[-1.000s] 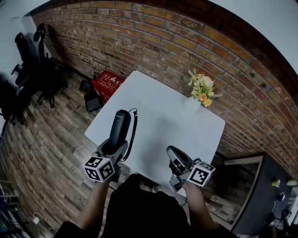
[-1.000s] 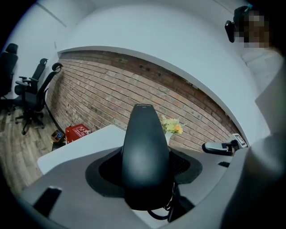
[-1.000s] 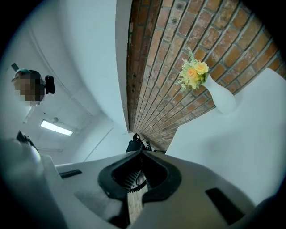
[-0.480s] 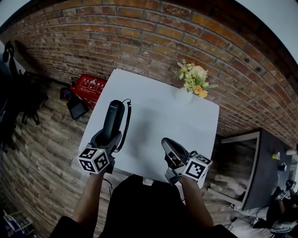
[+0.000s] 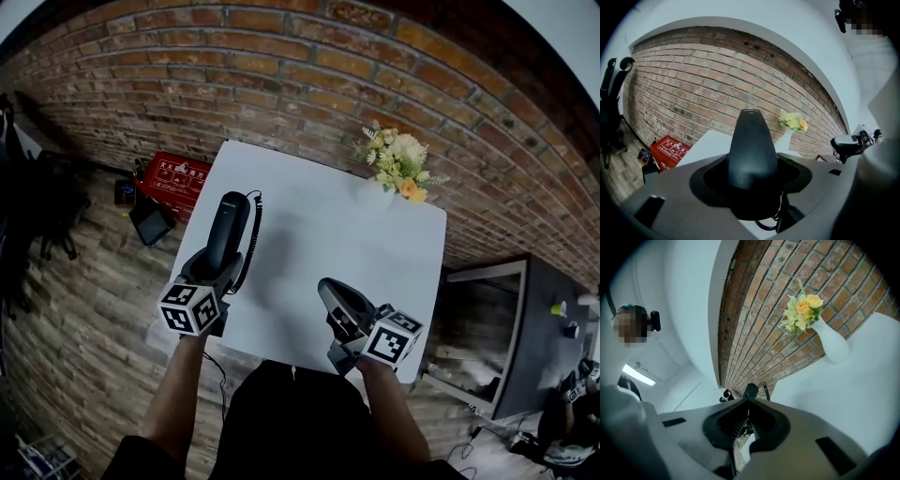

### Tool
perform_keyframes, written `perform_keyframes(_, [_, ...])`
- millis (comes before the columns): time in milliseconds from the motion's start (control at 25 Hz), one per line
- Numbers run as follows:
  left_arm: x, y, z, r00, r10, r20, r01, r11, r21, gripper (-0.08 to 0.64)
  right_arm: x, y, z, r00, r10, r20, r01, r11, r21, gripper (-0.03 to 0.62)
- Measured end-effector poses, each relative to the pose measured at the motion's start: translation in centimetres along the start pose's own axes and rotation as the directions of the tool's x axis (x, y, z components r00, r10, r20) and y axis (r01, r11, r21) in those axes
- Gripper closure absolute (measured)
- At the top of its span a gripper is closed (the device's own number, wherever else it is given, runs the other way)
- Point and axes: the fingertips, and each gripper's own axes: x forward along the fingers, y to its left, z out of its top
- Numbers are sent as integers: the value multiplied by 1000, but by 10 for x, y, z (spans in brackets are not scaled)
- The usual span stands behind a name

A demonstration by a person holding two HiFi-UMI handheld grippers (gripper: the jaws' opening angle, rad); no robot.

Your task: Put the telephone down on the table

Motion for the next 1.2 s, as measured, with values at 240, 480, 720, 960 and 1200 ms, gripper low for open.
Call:
perform_keyframes(240, [40, 32, -3, 998, 59, -32, -57, 997, 58, 284, 25, -21, -12, 998, 9, -58, -8, 1000, 16, 569])
perform_keyframes(480, [85, 67, -2, 993, 105, -48, -99, 990, 105, 284, 38, -46, -23, 993, -10, -120, 11, 1000, 12, 569])
perform_keyframes(720, [130, 101, -13, 984, 156, -86, -143, 980, 137, 284, 52, -71, -31, 986, -30, -164, 33, 999, 15, 569])
perform_keyframes(960, [157, 124, -23, 967, 215, -139, -188, 966, 180, 284, 57, -92, -33, 982, -54, -183, 61, 998, 34, 569])
perform_keyframes(1200, [166, 136, -29, 947, 269, -177, -232, 951, 205, 282, 67, -96, -26, 983, -57, -177, 65, 997, 39, 569])
